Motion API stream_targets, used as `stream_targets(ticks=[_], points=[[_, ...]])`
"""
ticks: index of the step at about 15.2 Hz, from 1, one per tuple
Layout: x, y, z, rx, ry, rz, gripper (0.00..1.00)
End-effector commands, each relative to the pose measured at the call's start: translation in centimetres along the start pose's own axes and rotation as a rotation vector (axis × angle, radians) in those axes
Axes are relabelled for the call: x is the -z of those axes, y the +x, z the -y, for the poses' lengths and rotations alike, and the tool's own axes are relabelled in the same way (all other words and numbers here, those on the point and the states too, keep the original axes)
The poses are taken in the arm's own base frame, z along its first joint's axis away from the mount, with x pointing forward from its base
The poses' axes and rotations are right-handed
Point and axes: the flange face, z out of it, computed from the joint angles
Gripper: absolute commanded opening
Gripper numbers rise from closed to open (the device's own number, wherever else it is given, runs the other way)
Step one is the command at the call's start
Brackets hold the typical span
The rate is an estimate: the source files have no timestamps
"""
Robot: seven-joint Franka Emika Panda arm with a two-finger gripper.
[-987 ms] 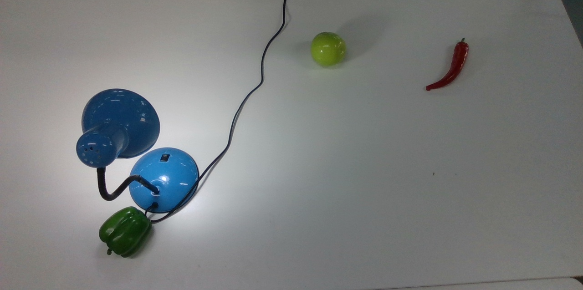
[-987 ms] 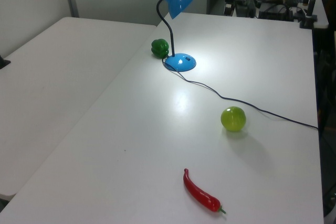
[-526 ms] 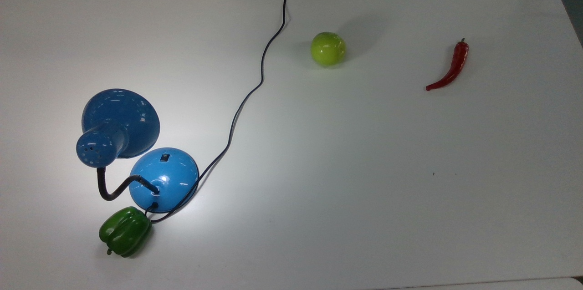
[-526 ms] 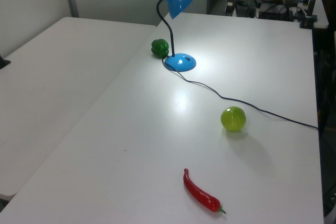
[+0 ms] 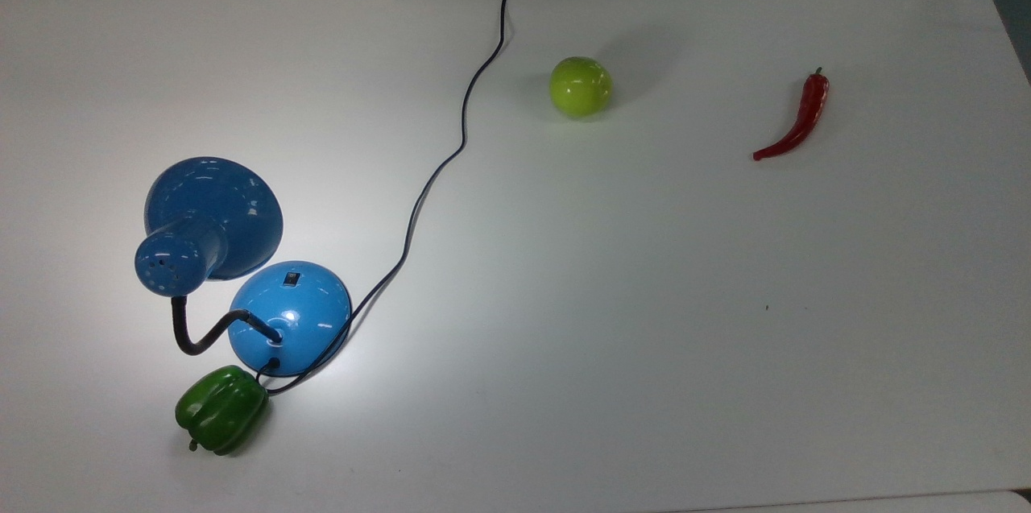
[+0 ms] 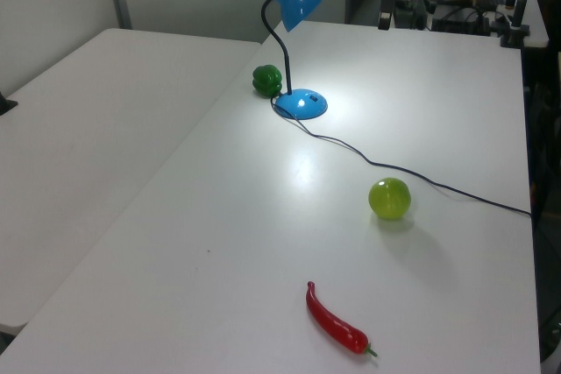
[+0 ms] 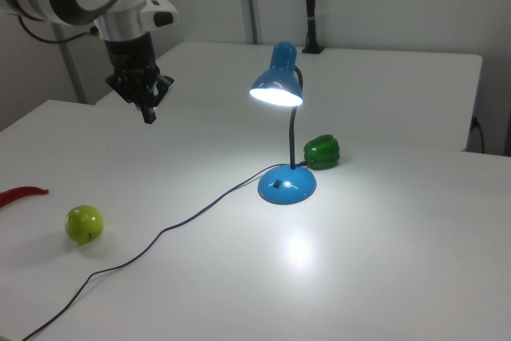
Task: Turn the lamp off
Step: 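Move the gripper down toward the switch on the blue lamp base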
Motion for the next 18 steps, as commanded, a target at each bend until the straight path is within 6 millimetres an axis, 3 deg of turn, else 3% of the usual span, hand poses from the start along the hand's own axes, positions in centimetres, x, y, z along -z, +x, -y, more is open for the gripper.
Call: stream_targets(ticks=[1,7,18], points=[[-2.3,-0.8,-3.0,0.025,-0.024,0.041,0.00],[-7.0,-0.3,-5.8,0.071,-0.083,0.104,0.00],[-15.9,1.9,-9.8,0.022,-0.167,-0.148,0.00]])
